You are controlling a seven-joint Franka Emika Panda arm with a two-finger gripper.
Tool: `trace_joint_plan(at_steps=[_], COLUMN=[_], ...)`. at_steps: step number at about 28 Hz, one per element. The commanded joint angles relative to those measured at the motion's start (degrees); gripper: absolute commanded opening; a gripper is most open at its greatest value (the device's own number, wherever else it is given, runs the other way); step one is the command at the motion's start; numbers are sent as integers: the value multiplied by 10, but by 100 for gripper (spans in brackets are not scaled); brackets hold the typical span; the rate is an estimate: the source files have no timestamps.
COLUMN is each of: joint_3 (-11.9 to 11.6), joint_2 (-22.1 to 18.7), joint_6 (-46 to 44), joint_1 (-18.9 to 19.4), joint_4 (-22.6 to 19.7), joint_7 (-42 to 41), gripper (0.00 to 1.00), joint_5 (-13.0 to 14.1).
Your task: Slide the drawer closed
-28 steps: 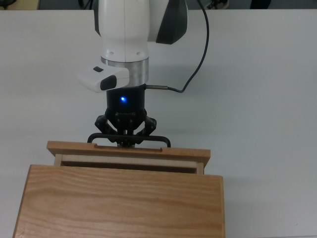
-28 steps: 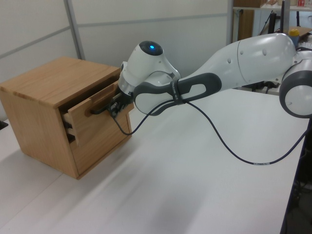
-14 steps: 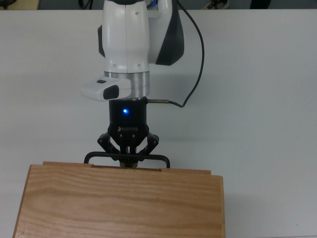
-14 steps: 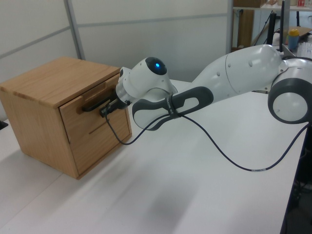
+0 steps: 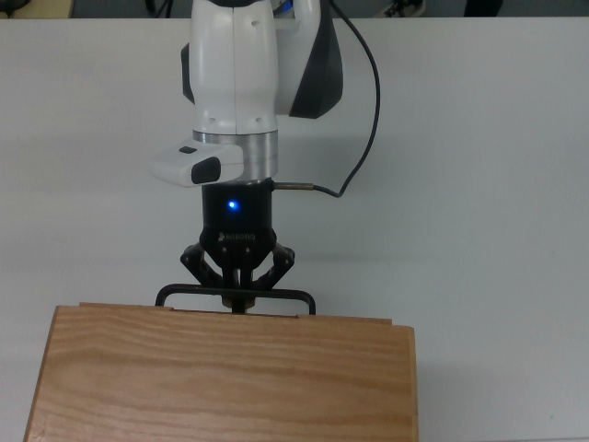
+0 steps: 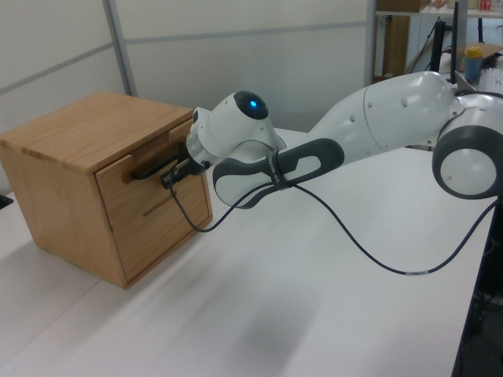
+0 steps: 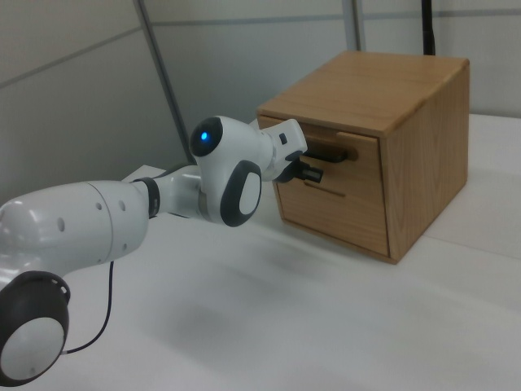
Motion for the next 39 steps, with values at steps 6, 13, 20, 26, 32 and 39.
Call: trace_joint_plan(at_steps=[6,13,20,26,32,39], joint_3=[-2,-2,-2,-2,-2,-2], joint_2=[-115,-172,-225,-246,-261,-279], joint_6=[-257,-415,-567,-629,-663,-673], joint_1=[2,-2,-7,-15,-21,-26], joint_4=[-62,-62,-62,-63,-63,-69], joint_7=[15,17,11,-30,-96,-105], gripper=[0,0,1,3,35,100], joint_5=[-7,-4,-1,-1,10,14])
